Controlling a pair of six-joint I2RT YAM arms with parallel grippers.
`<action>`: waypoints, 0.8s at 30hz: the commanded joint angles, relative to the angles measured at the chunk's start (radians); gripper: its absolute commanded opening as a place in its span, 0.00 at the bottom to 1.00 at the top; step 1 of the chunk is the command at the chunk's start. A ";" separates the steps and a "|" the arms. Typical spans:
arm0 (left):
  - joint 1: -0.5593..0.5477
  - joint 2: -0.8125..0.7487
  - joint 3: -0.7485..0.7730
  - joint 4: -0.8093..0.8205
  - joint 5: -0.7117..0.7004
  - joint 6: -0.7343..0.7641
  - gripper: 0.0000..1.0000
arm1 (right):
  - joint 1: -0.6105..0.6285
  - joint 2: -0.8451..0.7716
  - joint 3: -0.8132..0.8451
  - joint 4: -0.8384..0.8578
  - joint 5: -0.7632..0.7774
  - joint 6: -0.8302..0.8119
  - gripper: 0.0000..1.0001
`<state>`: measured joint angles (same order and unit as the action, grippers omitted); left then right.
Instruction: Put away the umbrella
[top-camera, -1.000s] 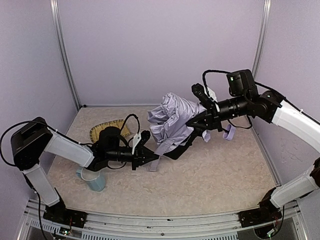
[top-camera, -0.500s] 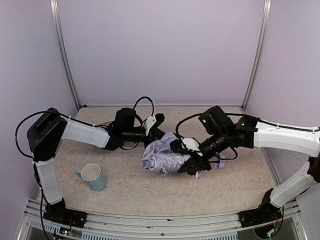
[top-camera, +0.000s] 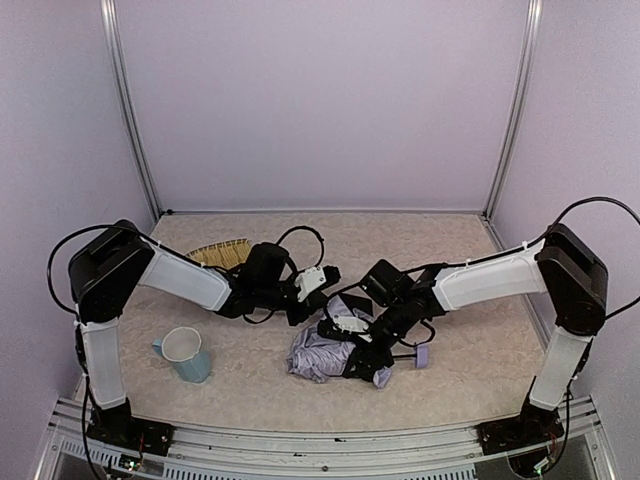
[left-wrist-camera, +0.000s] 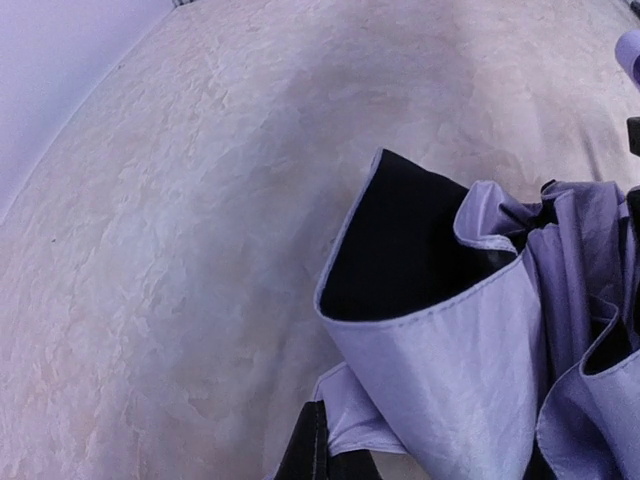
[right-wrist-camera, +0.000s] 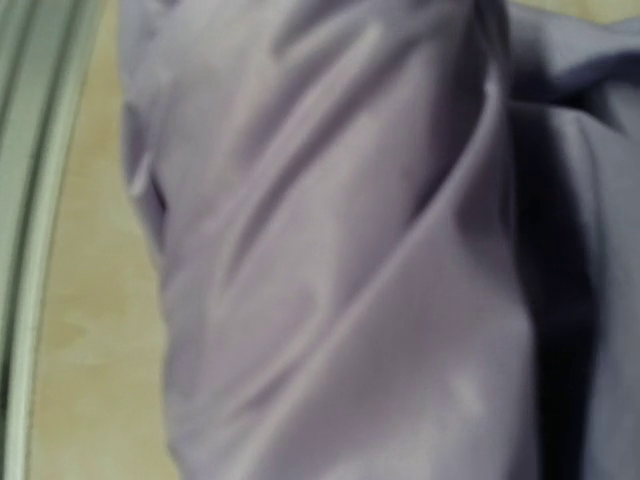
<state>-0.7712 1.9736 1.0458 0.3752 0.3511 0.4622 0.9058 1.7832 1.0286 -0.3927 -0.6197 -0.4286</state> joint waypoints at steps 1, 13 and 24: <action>0.030 0.031 0.079 0.161 -0.246 0.011 0.00 | -0.012 0.106 -0.001 -0.172 -0.149 0.090 0.00; 0.078 -0.200 -0.046 0.221 -0.459 -0.273 0.65 | -0.129 0.274 0.071 -0.253 -0.233 0.132 0.00; -0.263 -0.485 -0.337 -0.053 -0.191 0.038 0.67 | -0.210 0.389 0.151 -0.296 -0.260 0.187 0.00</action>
<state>-0.9382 1.4582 0.7456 0.5385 0.0502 0.3401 0.7208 2.0644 1.1893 -0.5278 -1.0321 -0.3218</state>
